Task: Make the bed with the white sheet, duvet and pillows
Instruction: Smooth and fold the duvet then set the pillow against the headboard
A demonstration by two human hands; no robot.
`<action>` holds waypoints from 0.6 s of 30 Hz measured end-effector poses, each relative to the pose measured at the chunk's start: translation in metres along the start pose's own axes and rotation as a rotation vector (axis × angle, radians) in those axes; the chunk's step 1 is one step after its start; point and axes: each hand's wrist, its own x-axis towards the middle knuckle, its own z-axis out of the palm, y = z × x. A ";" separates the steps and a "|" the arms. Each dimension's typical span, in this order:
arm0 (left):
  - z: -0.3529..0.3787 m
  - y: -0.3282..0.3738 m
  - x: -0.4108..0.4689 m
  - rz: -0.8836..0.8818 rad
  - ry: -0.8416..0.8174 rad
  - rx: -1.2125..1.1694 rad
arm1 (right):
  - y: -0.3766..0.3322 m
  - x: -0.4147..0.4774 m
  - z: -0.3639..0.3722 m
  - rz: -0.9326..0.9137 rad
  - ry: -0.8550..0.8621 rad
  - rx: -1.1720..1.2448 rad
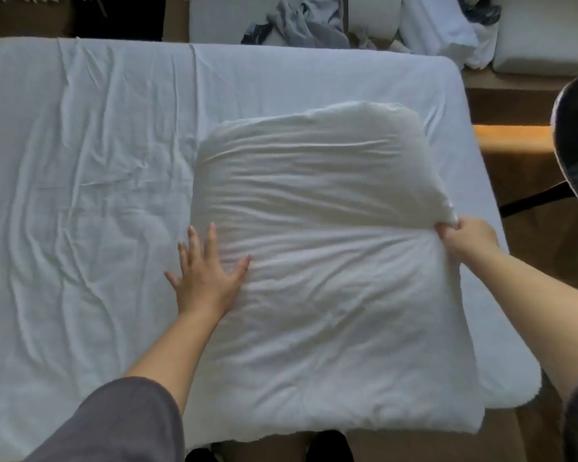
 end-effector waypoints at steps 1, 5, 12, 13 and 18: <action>0.021 0.005 0.004 -0.023 -0.005 0.000 | 0.019 0.016 0.016 0.085 0.032 -0.056; 0.119 0.026 0.017 -0.048 0.090 0.061 | 0.058 0.048 0.129 0.298 0.096 0.055; 0.175 -0.003 0.049 -0.057 0.224 0.071 | 0.072 0.091 0.210 0.260 0.210 0.013; 0.172 -0.004 0.048 -0.054 0.224 0.060 | 0.076 0.092 0.207 0.252 0.172 0.012; 0.138 -0.013 0.035 -0.039 0.200 -0.051 | 0.096 0.083 0.168 0.086 -0.084 0.249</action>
